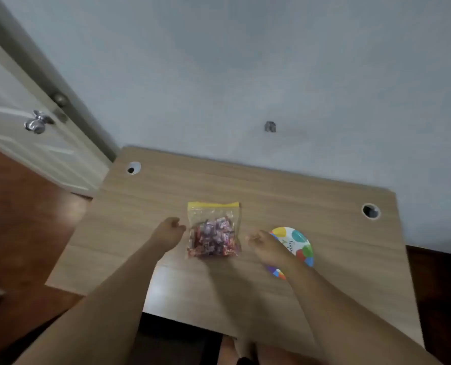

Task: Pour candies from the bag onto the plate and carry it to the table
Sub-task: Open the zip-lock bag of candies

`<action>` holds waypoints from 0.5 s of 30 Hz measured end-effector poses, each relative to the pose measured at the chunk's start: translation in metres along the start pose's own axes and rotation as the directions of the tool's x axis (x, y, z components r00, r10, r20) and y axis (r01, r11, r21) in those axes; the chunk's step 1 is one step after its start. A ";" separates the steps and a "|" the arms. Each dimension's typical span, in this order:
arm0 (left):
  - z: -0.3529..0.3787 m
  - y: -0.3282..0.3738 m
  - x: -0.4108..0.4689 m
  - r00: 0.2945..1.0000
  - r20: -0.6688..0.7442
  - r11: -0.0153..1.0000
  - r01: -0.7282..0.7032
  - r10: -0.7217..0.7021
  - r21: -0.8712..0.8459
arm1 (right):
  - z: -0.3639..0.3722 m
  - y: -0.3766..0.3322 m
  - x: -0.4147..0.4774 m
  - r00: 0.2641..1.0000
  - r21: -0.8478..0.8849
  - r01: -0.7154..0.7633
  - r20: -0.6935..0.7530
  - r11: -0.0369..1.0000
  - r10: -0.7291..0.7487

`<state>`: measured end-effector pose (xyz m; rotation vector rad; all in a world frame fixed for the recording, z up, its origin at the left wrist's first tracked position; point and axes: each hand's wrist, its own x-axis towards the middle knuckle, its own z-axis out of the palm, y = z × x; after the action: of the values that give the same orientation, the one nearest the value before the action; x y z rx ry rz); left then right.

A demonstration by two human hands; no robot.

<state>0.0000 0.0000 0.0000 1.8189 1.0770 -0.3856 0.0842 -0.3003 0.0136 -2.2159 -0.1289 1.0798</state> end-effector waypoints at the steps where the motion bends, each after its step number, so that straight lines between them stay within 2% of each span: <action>1: 0.007 -0.006 -0.001 1.000 -0.020 0.999 0.008 -0.009 -0.040 | 0.011 0.008 0.009 1.000 0.010 -0.016 0.003 1.000 0.016; 3: 0.019 -0.010 -0.012 0.997 0.002 0.981 0.073 -0.074 -0.180 | 0.023 0.008 0.011 0.999 -0.024 -0.017 0.045 1.000 0.018; 5: 0.035 -0.020 -0.019 0.989 0.074 0.934 0.145 -0.127 -0.328 | 0.032 -0.001 0.004 0.995 0.039 0.020 0.101 0.999 -0.024; 8: 0.052 -0.030 -0.012 0.978 0.126 0.862 0.208 -0.169 -0.461 | 0.046 0.000 0.007 0.991 0.018 0.104 0.081 0.994 -0.106; 12: 0.067 -0.034 -0.008 0.969 0.160 0.830 0.244 -0.188 -0.502 | 0.068 0.035 0.023 0.985 -0.014 0.108 0.140 0.994 -0.105; 15: 0.077 -0.028 -0.018 0.962 0.219 0.887 0.238 -0.160 -0.395 | 0.056 0.019 0.000 0.984 0.038 0.080 0.156 0.996 -0.085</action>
<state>-0.0187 -0.0699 -0.0418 1.2716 1.1238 -0.3982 0.0398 -0.2865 -0.0227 -2.0769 -0.2683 1.2021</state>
